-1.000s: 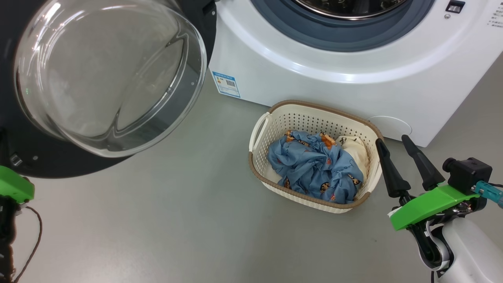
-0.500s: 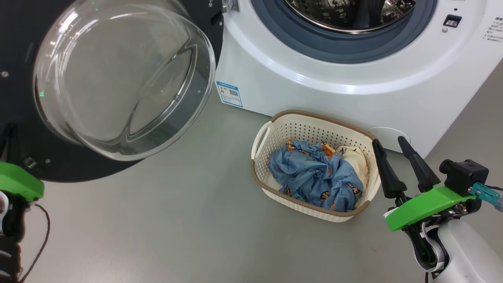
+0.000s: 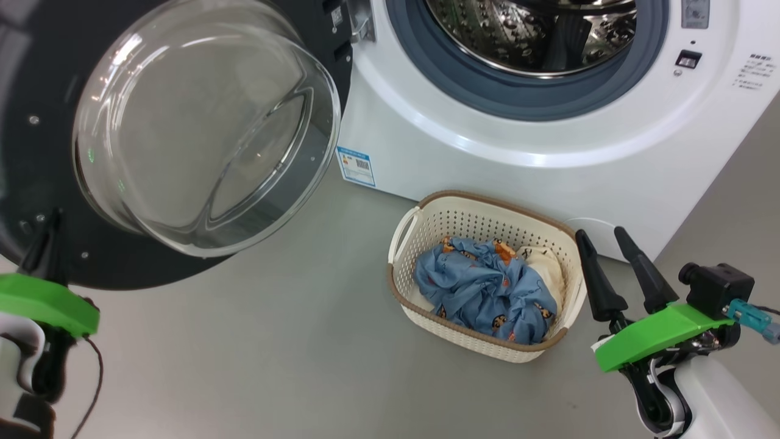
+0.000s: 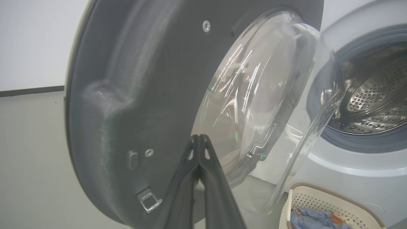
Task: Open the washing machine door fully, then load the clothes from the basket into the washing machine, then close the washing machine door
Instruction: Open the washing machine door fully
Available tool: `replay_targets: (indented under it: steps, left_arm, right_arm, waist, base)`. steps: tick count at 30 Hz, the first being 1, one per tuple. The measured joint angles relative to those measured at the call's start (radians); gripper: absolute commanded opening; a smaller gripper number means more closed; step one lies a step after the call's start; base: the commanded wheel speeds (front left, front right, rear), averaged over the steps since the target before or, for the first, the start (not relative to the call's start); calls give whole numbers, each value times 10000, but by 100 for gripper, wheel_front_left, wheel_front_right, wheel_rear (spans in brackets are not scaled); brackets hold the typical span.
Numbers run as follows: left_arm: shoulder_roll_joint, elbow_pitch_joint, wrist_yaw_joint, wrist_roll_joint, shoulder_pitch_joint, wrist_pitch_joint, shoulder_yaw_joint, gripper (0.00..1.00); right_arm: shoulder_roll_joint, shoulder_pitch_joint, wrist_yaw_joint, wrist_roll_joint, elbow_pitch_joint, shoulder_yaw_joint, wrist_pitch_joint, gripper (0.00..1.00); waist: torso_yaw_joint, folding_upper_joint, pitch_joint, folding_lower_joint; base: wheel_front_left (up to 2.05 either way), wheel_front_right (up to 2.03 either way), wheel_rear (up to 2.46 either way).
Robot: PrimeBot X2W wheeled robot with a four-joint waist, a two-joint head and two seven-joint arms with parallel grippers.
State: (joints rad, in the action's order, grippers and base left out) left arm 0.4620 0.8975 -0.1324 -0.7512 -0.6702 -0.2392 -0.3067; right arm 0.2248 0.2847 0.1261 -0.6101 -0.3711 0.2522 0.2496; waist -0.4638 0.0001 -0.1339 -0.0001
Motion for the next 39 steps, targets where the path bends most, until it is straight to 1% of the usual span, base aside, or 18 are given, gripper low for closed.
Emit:
replay_targets:
  steps: [1,2,3,4,7,13,23,32,39]
  left_arm:
    - [-2,-146,0,-13,109,0,-17,0]
    - [-6,-309,0,-33,233,-8,-19,32]
    - [-10,-466,0,-35,364,-63,-19,58]
    - [-12,-619,0,-33,482,-86,-21,100]
    - [-36,-1200,17,-29,864,-88,-10,100]
    - [-215,-2598,293,-13,1860,-119,109,100]
    - [-339,-4681,1129,82,3414,-134,251,100]
    - [-460,-5613,1616,173,4260,-134,146,100]
    - [-543,-5925,1787,186,4791,-134,150,100]
  right_arm:
    - [-13,-58,0,-13,4,-10,0,100]
    - [-31,-102,0,-52,4,-12,0,100]
    - [-42,-128,0,-69,4,-13,0,100]
    - [-48,-153,0,-69,8,-15,0,100]
    - [-92,-238,0,-69,31,-12,0,100]
    - [-121,-338,0,-69,56,-6,0,100]
    - [-123,-539,0,-69,63,38,0,100]
    - [-33,-546,0,-69,58,205,0,100]
    - [65,-643,0,-81,61,314,0,100]
  waist:
    - [8,0,52,0]
    - [16,0,104,0]
    - [25,0,159,0]
    - [34,0,212,0]
    - [104,0,363,-1]
    - [431,0,590,0]
    - [1278,0,915,0]
    - [2250,-1,1171,0]
    - [3071,0,1353,0]
  base:
    - [0,0,0]
    - [0,0,0]
    - [0,0,0]
    - [0,0,0]
    - [0,0,0]
    - [0,0,0]
    - [0,0,0]
    - [0,0,0]
    - [0,0,0]
